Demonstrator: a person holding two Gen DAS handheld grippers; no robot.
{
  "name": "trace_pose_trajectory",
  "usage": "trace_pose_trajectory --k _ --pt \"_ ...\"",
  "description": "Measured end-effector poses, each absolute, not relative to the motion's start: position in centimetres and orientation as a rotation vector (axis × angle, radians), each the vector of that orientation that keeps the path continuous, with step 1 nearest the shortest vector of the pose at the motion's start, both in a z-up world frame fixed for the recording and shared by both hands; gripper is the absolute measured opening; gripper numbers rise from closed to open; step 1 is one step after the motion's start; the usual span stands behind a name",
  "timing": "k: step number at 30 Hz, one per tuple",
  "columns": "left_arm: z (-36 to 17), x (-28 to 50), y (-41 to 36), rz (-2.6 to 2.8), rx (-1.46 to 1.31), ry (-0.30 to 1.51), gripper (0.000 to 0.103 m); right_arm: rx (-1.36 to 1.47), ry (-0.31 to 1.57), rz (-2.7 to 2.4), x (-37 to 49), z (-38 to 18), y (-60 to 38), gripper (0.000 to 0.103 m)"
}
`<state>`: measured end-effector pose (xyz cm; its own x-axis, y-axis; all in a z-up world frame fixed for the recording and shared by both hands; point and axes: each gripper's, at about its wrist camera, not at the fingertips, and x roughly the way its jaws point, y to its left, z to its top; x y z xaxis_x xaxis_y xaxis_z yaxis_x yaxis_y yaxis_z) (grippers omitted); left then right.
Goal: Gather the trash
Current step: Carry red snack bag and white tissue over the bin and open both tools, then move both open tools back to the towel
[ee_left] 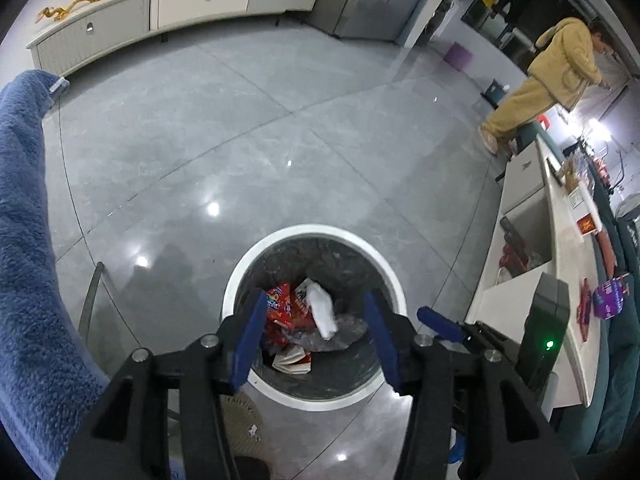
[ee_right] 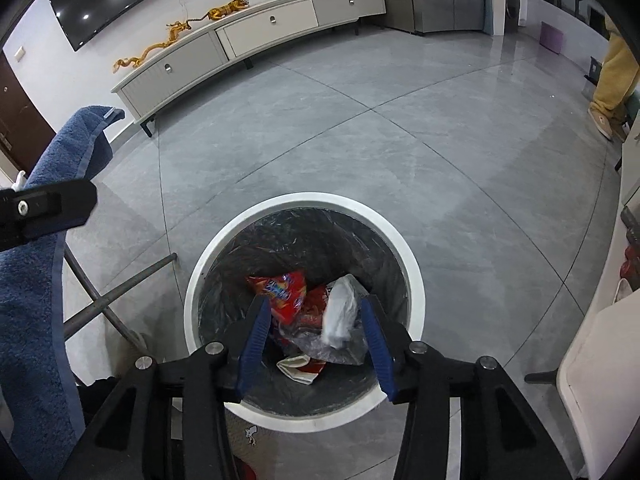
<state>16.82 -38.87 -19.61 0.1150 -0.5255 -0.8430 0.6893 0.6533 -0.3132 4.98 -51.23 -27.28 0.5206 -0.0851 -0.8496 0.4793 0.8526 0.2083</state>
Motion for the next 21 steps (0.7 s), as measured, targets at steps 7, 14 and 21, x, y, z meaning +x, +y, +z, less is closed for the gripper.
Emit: trace_pose_trajectory --k 7,14,21 --pt "-15.8 14.8 -37.0 -0.972 0.175 1.084 0.049 0.429 0.918 -0.367 3.4 -24.0 -50.2 0.046" --pt "-11.6 12.6 -31.7 -0.959 0.16 0.974 0.049 0.35 0.833 -0.353 2.3 -18.5 -46.9 0.047" --pt "-7.8 11.8 -22.5 -0.863 0.117 0.849 0.049 0.256 0.749 -0.283 2.0 -13.1 -41.6 0.051"
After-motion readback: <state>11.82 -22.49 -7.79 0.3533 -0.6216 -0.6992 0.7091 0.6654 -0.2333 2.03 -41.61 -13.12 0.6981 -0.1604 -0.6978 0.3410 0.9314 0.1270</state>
